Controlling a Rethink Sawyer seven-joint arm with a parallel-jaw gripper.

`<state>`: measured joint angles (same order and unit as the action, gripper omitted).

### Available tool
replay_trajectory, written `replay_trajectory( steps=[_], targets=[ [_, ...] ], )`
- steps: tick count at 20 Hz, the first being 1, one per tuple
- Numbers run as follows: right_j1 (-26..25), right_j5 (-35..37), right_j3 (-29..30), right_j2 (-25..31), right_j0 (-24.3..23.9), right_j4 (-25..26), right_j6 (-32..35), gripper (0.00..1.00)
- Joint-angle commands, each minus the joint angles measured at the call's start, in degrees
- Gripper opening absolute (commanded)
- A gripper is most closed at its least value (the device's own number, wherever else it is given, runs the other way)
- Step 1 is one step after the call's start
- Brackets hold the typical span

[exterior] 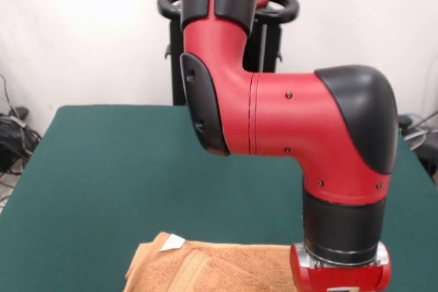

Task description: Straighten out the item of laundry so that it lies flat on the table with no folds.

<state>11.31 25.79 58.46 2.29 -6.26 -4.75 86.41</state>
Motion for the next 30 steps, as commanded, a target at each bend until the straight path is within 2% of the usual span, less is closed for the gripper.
replay_trajectory(
  steps=[1,11,12,15,21,30],
  targets=[
    [3.2,7.8,4.4,-2.7,1.0,-2.6,14.9,0.0],
    [5.0,10.8,5.9,-2.5,0.9,-2.4,14.1,0.0],
    [4.7,13.1,6.0,-3.3,1.1,-1.8,13.3,0.0],
    [3.9,13.2,6.4,-2.8,0.5,-1.3,11.8,0.0],
    [3.8,24.2,5.4,-3.9,0.9,-1.2,11.5,0.0],
    [3.6,21.8,8.5,-2.8,0.5,-0.6,12.3,0.0]
  ],
)
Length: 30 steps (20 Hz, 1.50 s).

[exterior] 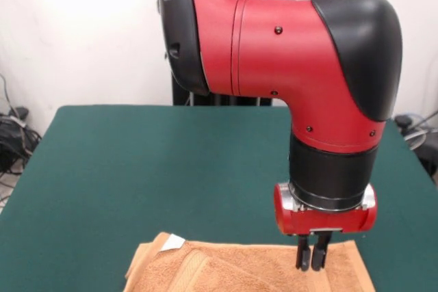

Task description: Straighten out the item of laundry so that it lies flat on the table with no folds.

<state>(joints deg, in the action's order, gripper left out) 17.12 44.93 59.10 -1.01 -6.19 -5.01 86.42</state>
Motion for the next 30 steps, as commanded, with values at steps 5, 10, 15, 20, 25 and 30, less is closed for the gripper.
replay_trajectory(
  steps=[5,10,15,20,25,30],
  targets=[
    [-2.9,-0.3,9.1,2.1,-0.7,-0.7,11.1,0.0],
    [-4.4,-3.0,9.0,2.7,-1.6,-0.2,10.0,0.0],
    [-6.3,-4.2,7.9,2.9,-2.2,0.5,9.2,0.0],
    [-8.9,-6.4,5.7,3.4,-2.8,0.8,8.4,0.0],
    [-12.0,-6.7,2.9,2.3,-2.3,1.1,8.6,0.0],
    [-14.9,-4.0,-0.7,0.4,-1.2,0.5,10.8,0.0]
  ],
)
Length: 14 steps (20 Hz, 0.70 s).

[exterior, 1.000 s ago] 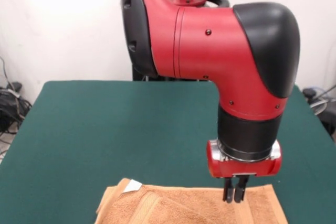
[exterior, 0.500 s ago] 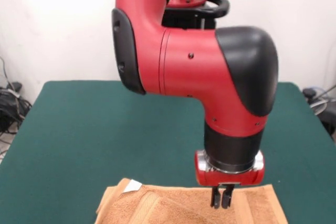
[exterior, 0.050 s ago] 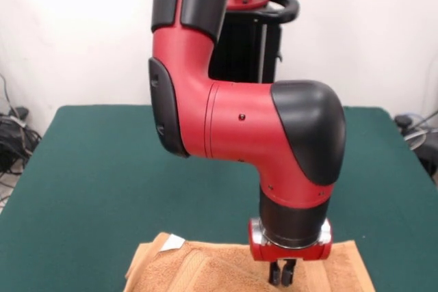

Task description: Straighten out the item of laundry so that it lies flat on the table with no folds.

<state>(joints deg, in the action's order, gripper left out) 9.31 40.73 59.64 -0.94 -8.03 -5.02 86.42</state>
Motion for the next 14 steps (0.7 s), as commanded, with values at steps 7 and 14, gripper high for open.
replay_trajectory(
  steps=[7,14],
  targets=[
    [-11.2,4.7,-7.4,-2.7,2.2,0.2,15.1,0.0],
    [-12.5,5.0,-8.8,-3.0,2.2,-0.5,16.8,0.0]
  ],
)
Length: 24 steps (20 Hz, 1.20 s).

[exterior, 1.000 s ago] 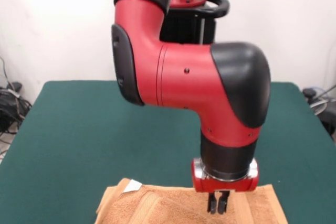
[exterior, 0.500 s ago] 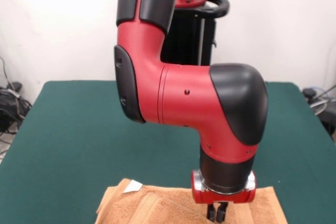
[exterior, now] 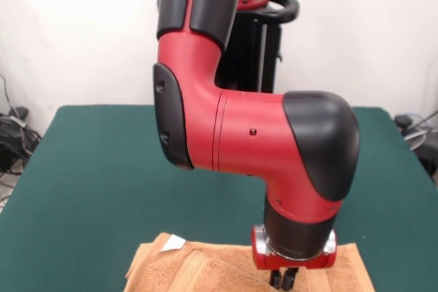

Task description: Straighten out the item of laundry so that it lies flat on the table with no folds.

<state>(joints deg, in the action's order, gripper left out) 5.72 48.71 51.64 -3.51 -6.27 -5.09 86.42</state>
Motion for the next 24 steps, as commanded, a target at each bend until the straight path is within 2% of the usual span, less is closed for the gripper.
replay_trajectory(
  steps=[1,6,12,14,24],
  targets=[
    [-8.9,-2.3,-1.0,-1.0,0.7,-0.6,17.8,0.0],
    [-7.0,1.7,1.2,-2.2,1.2,-1.7,19.8,0.0],
    [-4.3,5.7,3.8,-3.1,1.3,-1.5,18.9,0.0],
    [-1.3,7.0,7.2,-2.8,0.9,-1.3,16.9,0.0],
    [5.7,6.2,17.7,-3.4,1.8,-0.3,15.1,0.0]
  ],
)
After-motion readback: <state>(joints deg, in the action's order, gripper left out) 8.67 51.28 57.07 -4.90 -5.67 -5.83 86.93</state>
